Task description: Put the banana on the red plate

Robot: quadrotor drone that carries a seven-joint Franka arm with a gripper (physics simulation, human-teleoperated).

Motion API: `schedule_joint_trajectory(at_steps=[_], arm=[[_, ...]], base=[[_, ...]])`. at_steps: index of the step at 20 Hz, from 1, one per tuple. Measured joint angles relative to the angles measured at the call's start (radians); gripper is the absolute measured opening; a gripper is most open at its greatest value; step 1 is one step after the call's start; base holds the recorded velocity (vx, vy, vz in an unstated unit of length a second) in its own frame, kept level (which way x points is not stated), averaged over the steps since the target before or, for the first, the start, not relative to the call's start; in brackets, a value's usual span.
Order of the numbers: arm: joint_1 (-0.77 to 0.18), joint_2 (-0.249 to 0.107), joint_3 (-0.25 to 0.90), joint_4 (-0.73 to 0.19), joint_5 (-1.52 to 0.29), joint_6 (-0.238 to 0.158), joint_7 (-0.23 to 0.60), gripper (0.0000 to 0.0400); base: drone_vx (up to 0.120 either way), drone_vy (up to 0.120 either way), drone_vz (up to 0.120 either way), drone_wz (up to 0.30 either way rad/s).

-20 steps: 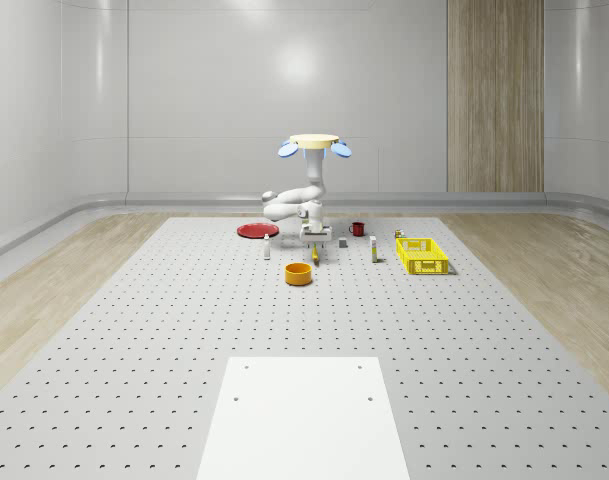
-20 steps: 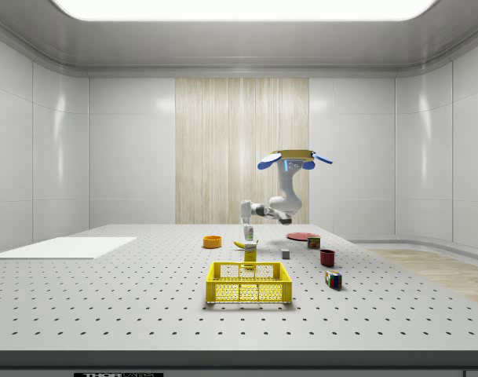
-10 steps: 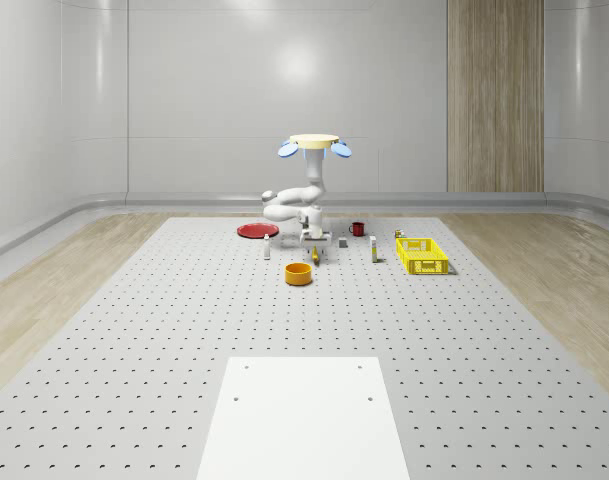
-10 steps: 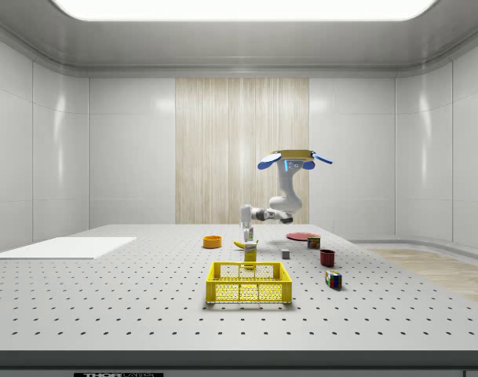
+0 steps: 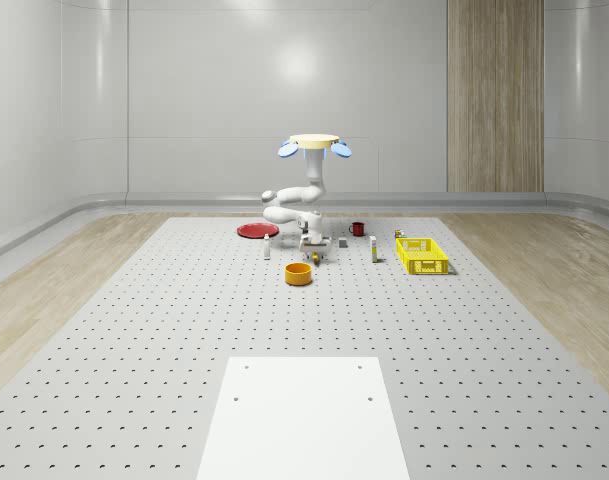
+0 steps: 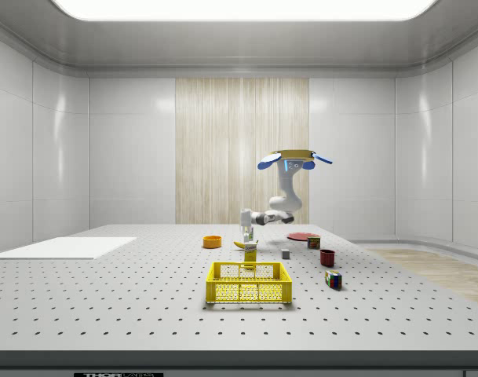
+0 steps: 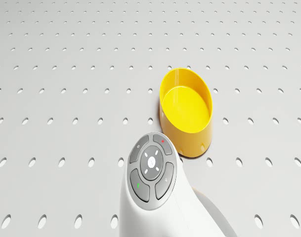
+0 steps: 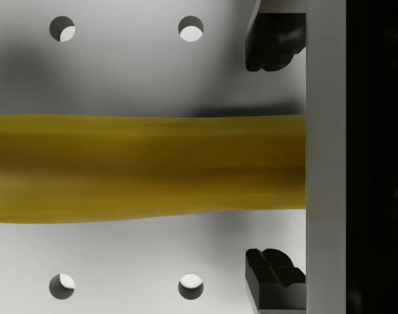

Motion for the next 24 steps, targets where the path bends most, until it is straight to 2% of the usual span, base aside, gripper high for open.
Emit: schedule_joint_trajectory(at_steps=[1,3,6,11,16,24], arm=[[-0.001,-0.001,-0.005,0.002,-0.004,0.004,0.000,0.0329],[-0.002,-0.003,-0.012,0.006,-0.010,0.009,-0.001,0.0259],[-0.004,-0.006,-0.018,0.009,-0.015,0.015,-0.001,0.0201],[-0.005,-0.009,-0.019,0.010,-0.019,0.017,0.000,0.0192],[-0.001,-0.007,0.023,-0.008,0.019,-0.006,0.000,0.0192],[0.001,-0.009,0.092,-0.031,0.085,-0.034,0.024,0.0196]], base=[[0.000,0.000,0.000,0.000],[0.000,0.000,0.000,0.000],[0.000,0.000,0.000,0.000],[0.000,0.000,0.000,0.000],[0.000,0.000,0.000,0.000],[0.000,0.000,0.115,0.000]])
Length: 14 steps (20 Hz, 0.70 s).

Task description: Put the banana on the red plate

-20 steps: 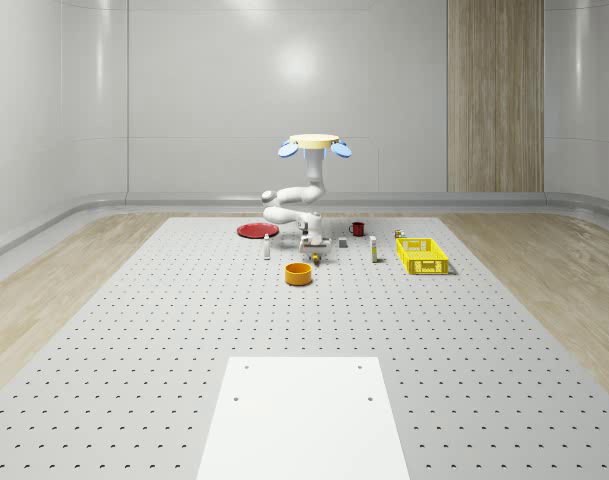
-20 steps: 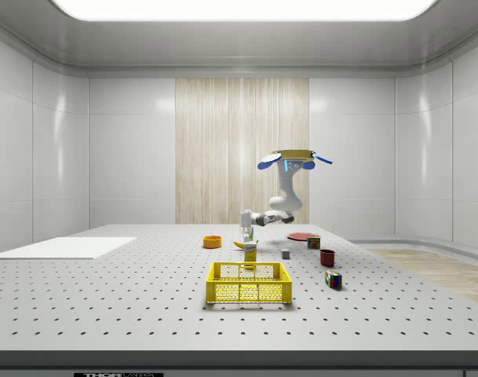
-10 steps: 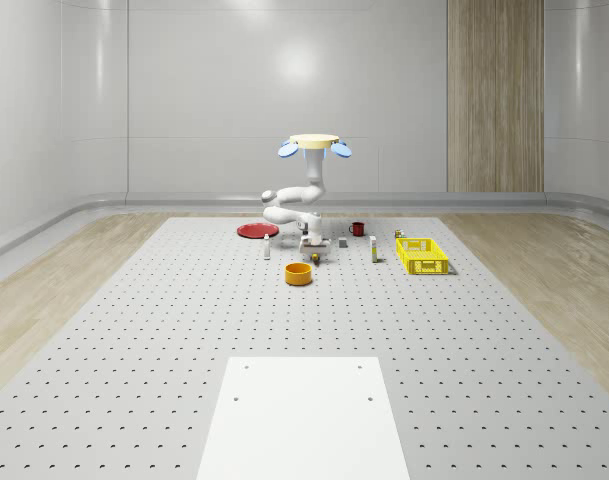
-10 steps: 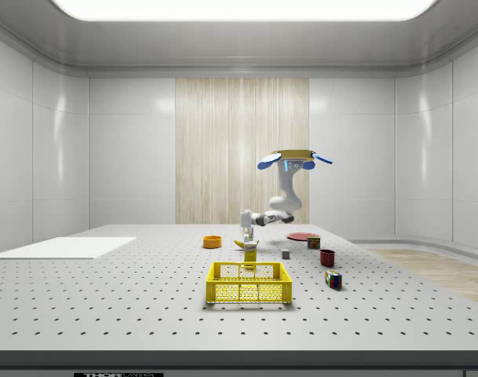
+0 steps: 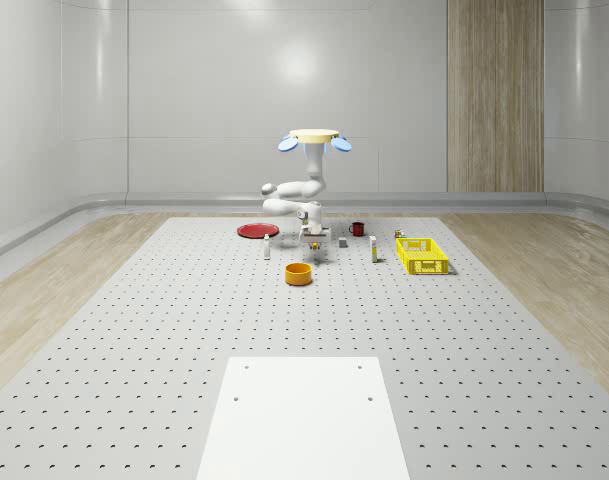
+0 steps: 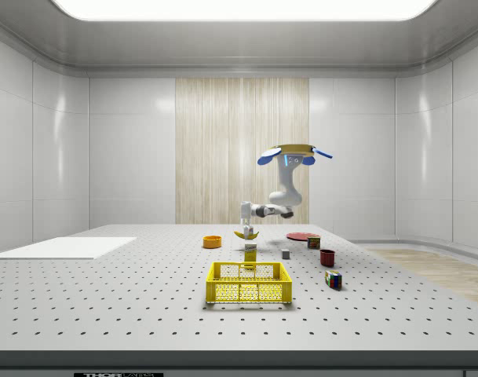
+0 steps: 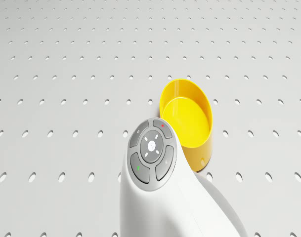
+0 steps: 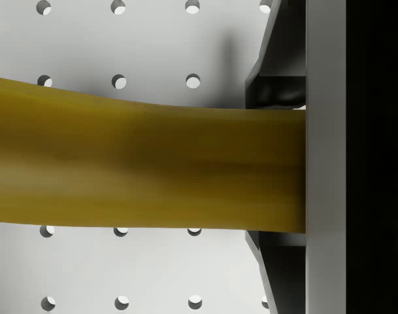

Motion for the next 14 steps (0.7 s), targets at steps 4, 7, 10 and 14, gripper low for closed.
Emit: schedule_joint_trajectory(at_steps=[4,7,10,14], arm=[[-0.002,-0.004,0.012,-0.003,0.013,0.000,0.006,0.0196],[-0.004,-0.008,0.017,-0.004,0.019,0.002,0.012,0.0196],[-0.006,-0.013,0.020,-0.004,0.023,0.005,0.017,0.0196],[-0.007,-0.015,0.022,-0.004,0.025,0.007,0.046,0.0196]], base=[[0.000,0.000,0.120,0.000],[0.000,0.000,0.120,0.000],[0.000,0.000,0.120,0.000],[0.000,0.000,0.000,0.200]])
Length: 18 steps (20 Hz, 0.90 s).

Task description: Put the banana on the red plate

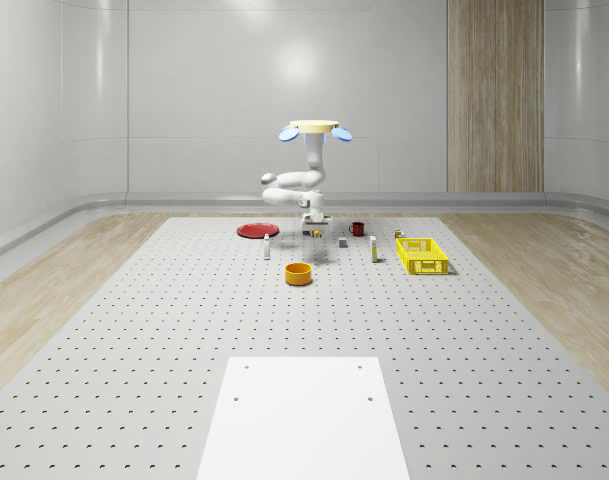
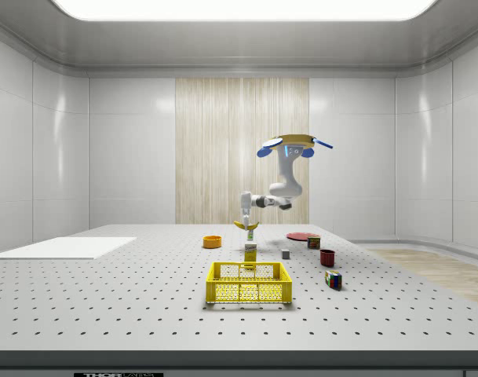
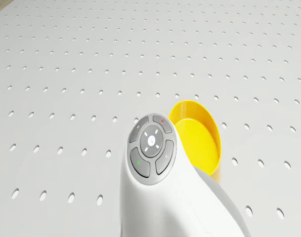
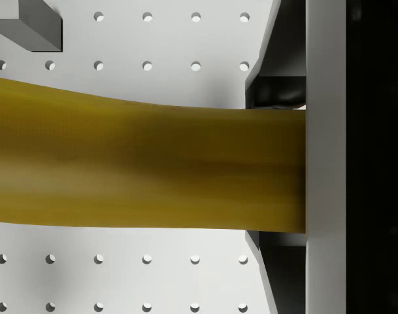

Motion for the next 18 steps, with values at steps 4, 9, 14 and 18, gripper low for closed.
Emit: schedule_joint_trajectory(at_steps=[4,9,14,18], arm=[[-0.003,-0.007,0.002,0.000,0.004,0.006,-0.006,0.0196],[-0.009,-0.023,0.006,0.001,0.011,0.021,-0.086,0.0196],[-0.017,-0.042,0.009,0.003,0.020,0.040,-0.203,0.0196],[-0.023,-0.059,0.013,0.004,0.026,0.056,-0.308,0.0196]], base=[[0.000,0.000,0.000,-0.300],[0.000,0.000,0.000,-0.300],[0.000,0.000,0.000,-0.300],[0.000,0.000,0.000,-0.300]])
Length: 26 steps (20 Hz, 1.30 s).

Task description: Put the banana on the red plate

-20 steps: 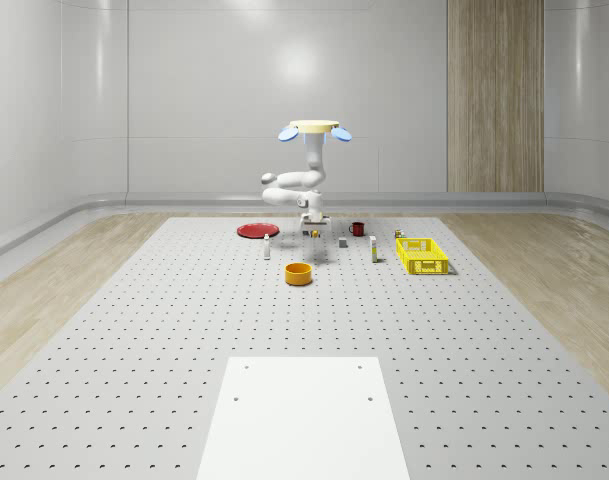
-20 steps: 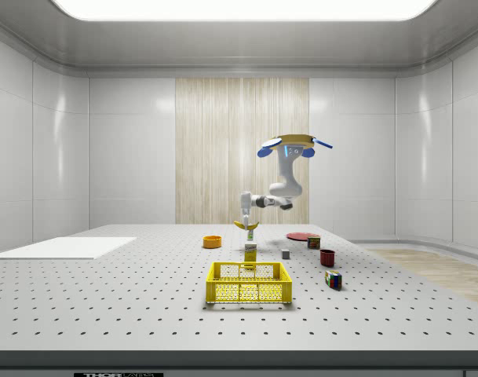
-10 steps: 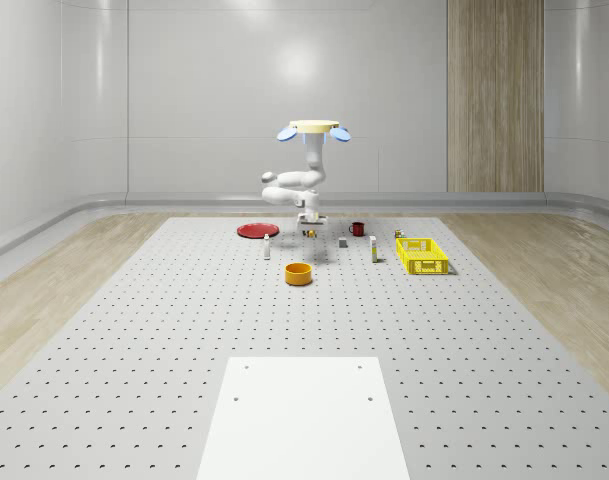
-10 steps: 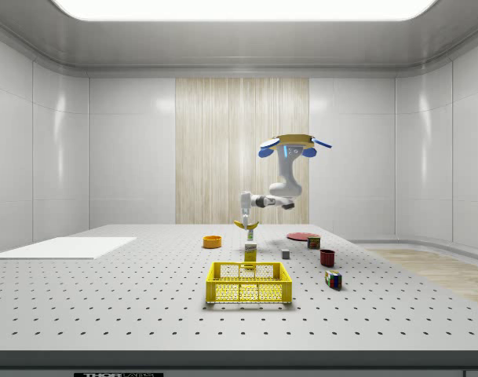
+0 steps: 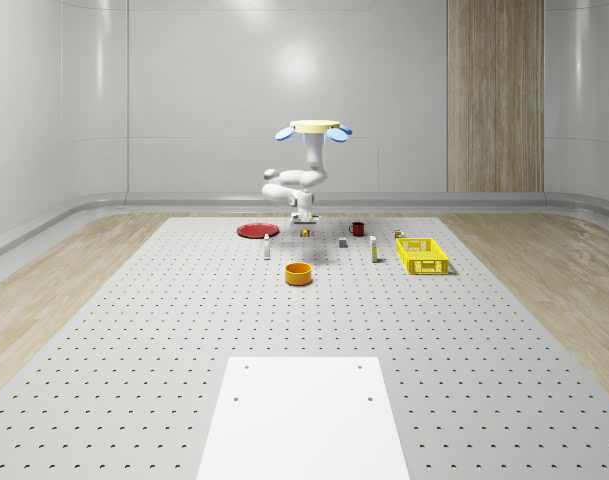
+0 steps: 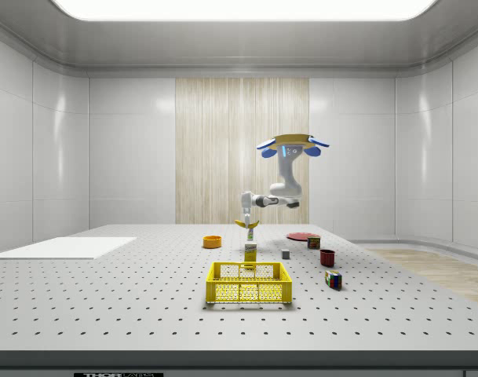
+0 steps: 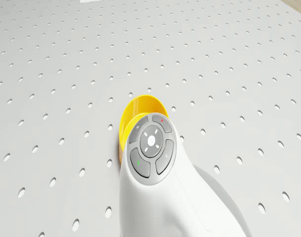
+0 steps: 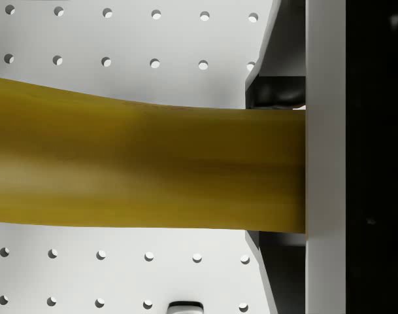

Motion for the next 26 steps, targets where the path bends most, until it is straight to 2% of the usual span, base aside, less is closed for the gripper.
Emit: schedule_joint_trajectory(at_steps=[26], arm=[[-0.036,-0.099,0.015,0.006,0.038,0.097,-0.741,0.0196]], base=[[0.000,0.000,0.000,-0.300]])
